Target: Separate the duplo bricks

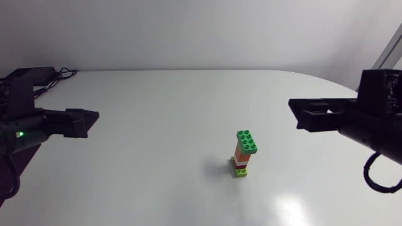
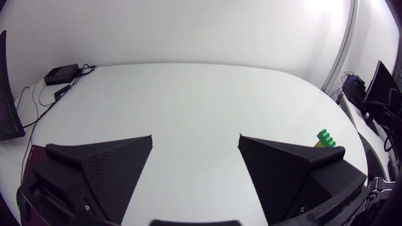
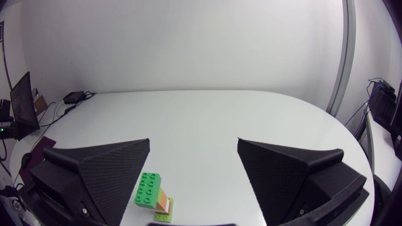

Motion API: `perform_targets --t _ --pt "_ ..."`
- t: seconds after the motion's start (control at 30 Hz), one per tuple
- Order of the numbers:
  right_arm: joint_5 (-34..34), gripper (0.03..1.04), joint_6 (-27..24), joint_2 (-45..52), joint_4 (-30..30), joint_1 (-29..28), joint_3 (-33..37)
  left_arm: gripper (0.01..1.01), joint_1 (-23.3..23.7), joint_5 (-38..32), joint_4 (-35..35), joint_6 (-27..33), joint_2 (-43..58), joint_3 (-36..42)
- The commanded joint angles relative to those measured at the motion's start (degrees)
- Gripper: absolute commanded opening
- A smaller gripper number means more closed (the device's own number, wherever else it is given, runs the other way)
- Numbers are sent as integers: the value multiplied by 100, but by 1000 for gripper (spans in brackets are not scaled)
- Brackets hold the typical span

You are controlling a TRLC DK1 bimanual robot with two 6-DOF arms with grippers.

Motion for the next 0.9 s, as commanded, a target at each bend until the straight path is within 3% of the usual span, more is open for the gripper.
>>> perform_targets --t 0.0,0.2,0.37,0.47,0.63,0.87 --pt "100 1005 382 337 -176 192 380 957 0 106 -202 -172 437 481" --pt "135 1005 646 1207 -756 561 995 954 -343 185 -800 -146 1404 1079" --pt "-50 1005 751 2121 -1846 728 1725 954 -580 475 -1046 628 2002 1299" --pt "-331 1005 681 2420 -2268 772 2059 954 -756 511 -1037 698 2169 1308" --pt "-621 1005 707 2912 -2541 772 2384 952 -1116 581 -1011 786 2345 1316" --pt "-1034 995 918 3510 -2839 754 2630 952 -1266 818 -1002 909 2424 1369"
